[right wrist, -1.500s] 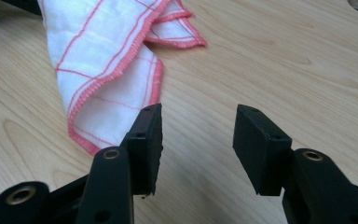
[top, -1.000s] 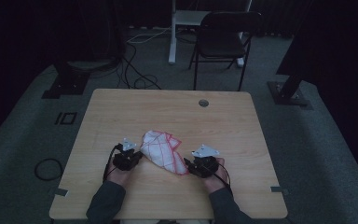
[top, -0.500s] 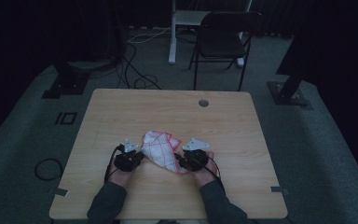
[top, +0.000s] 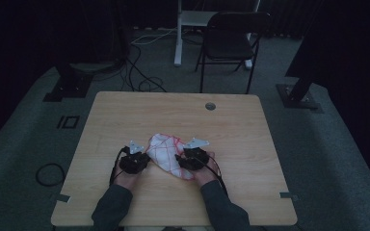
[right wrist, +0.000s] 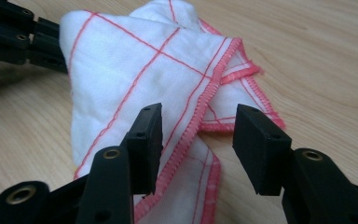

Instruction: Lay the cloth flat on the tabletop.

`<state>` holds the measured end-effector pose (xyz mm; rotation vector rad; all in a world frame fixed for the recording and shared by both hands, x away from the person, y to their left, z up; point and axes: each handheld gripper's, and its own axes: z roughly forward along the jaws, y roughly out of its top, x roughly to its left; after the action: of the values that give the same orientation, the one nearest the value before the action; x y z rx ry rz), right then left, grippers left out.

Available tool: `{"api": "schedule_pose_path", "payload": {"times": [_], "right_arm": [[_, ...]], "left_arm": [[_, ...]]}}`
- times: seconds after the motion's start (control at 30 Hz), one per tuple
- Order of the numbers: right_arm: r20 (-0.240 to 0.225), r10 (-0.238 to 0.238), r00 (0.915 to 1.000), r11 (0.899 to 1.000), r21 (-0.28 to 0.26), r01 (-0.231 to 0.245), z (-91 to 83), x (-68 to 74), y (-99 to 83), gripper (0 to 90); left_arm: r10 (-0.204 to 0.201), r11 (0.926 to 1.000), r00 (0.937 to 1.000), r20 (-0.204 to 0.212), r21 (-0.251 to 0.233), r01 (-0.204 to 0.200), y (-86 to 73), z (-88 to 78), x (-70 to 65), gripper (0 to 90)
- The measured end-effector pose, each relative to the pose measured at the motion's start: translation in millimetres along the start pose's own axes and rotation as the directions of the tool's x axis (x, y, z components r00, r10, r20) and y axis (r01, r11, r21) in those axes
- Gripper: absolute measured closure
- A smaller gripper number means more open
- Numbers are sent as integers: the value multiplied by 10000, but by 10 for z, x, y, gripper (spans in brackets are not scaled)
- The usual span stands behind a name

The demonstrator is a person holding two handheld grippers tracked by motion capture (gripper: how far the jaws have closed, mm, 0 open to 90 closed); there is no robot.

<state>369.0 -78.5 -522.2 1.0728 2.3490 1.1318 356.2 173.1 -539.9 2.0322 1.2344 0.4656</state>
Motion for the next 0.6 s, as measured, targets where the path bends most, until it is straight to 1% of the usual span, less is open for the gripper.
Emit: {"api": "schedule_pose_path", "payload": {"times": [0.03, 0.1, 0.17, 0.2, 0.23, 0.27, 0.3, 0.33, 0.37, 0.4, 0.43, 0.53, 0.6], "right_arm": [[0, 0, 10000, 10000, 0, 0, 0, 0, 0, 523], [-147, 194, 9997, 9998, 60, -194, 44, -10, 8, 520], [-344, 336, 9988, 9994, 79, -334, 81, -18, 14, 519], [-638, 512, 9966, 9985, 223, -499, 119, -32, 17, 519], [-638, 512, 9966, 9985, 223, -499, 119, -32, 17, 519], [-791, 714, 9943, 9969, 380, -686, 155, -52, 17, 521], [-791, 714, 9943, 9969, 380, -686, 155, -52, 17, 521], [-896, 834, 9925, 9959, 422, -799, 169, -66, 16, 531], [-1041, 1001, 9895, 9943, 480, -956, 179, -85, 13, 549], [-1435, 1230, 9820, 9916, 564, -1160, 187, -112, 9, 642], [-1435, 1230, 9820, 9916, 564, -1160, 187, -112, 9, 642], [-1488, 1134, 9823, 9929, 532, -1066, 175, -99, 14, 780], [-1259, 912, 9878, 9954, 393, -869, 139, -80, 27, 842]], "left_arm": [[17, 10000, 10000, 21, -13, -17, -3, -1, 1, 769], [69, 10000, 10000, 29, -19, -69, -9, -3, 1, 777], [-4, 10000, 10000, 92, -53, 4, -13, -2, 6, 778], [7, 10000, 10000, 91, -36, -7, -12, -2, 6, 779], [10, 10000, 10000, 93, -36, -9, -12, -2, 5, 779], [2, 10000, 9999, 100, -41, -2, -13, -2, 4, 784], [5, 10000, 10000, 83, -56, -5, -14, -2, 2, 784], [21, 10000, 10000, 79, -63, -20, -17, -3, -2, 788], [8, 10000, 10000, 78, -76, -8, -19, -3, -6, 797], [9, 10000, 10000, 55, -92, -8, -21, -2, -18, 809], [9, 10000, 10000, 55, -92, -8, -21, -2, -18, 814], [8, 10000, 10000, 56, -62, -8, -17, -1, -22, 820], [18, 10000, 10000, 88, -36, -18, -16, -4, -21, 823]]}}
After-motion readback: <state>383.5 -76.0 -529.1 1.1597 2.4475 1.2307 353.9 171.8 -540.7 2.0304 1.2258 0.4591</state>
